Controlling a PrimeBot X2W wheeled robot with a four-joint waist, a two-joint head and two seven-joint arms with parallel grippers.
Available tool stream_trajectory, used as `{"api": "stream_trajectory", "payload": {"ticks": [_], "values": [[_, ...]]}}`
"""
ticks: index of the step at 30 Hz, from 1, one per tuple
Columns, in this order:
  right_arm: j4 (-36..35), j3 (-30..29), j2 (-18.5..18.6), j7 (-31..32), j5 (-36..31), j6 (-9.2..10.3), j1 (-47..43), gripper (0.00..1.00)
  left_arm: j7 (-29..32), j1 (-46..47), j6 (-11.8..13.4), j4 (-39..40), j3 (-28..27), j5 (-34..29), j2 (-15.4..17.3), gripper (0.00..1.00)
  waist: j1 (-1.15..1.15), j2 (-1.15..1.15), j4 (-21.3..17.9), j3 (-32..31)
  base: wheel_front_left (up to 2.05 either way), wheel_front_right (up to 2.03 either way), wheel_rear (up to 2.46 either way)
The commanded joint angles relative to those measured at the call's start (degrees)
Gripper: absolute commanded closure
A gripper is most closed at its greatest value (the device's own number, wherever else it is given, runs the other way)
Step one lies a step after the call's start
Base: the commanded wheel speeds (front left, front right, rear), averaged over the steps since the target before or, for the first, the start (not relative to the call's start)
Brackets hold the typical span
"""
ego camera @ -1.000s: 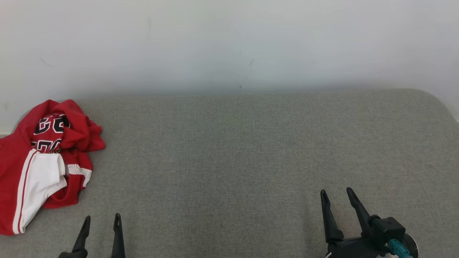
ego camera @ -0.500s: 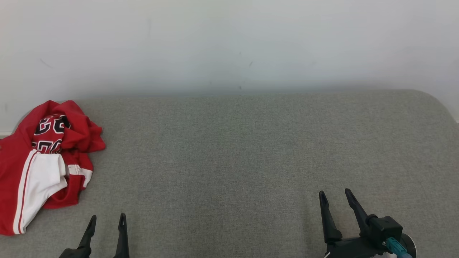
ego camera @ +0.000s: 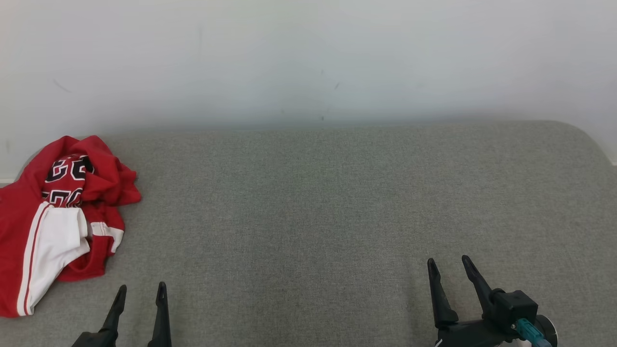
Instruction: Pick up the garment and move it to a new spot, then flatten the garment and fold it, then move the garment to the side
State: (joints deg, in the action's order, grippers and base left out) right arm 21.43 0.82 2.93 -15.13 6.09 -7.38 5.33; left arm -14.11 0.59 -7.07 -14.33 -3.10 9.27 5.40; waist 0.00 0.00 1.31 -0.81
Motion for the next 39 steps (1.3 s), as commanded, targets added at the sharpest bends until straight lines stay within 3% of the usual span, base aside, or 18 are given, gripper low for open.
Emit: {"api": "stream_trajectory", "payload": {"ticks": [1, 27, 39], "values": [[0.14, -0.02, -0.07, -0.04, -0.29, -0.20, 0.24, 0.00, 0.13, -0.02, 0.08, -0.12, 0.13, 0.30, 0.26, 0.00, 0.00, 0.00, 0.01, 0.03, 0.00, 0.00, 0.00], [1.15, 0.68, -0.08, -0.05, 1.31, -0.20, 0.60, 0.00, 1.10, 1.16, 1.04, 0.16, 1.26, 1.82, 1.07, 0.00, 0.00, 0.00, 0.83, 0.02, 0.00, 0.00, 0.00], [1.55, 0.65, -0.08, -0.04, 2.47, -0.20, -0.65, 0.00, 1.37, 0.45, 2.54, 0.06, 1.66, 2.17, 0.93, 0.00, 0.00, 0.00, 7.42, -0.15, 0.00, 0.00, 0.00]]}}
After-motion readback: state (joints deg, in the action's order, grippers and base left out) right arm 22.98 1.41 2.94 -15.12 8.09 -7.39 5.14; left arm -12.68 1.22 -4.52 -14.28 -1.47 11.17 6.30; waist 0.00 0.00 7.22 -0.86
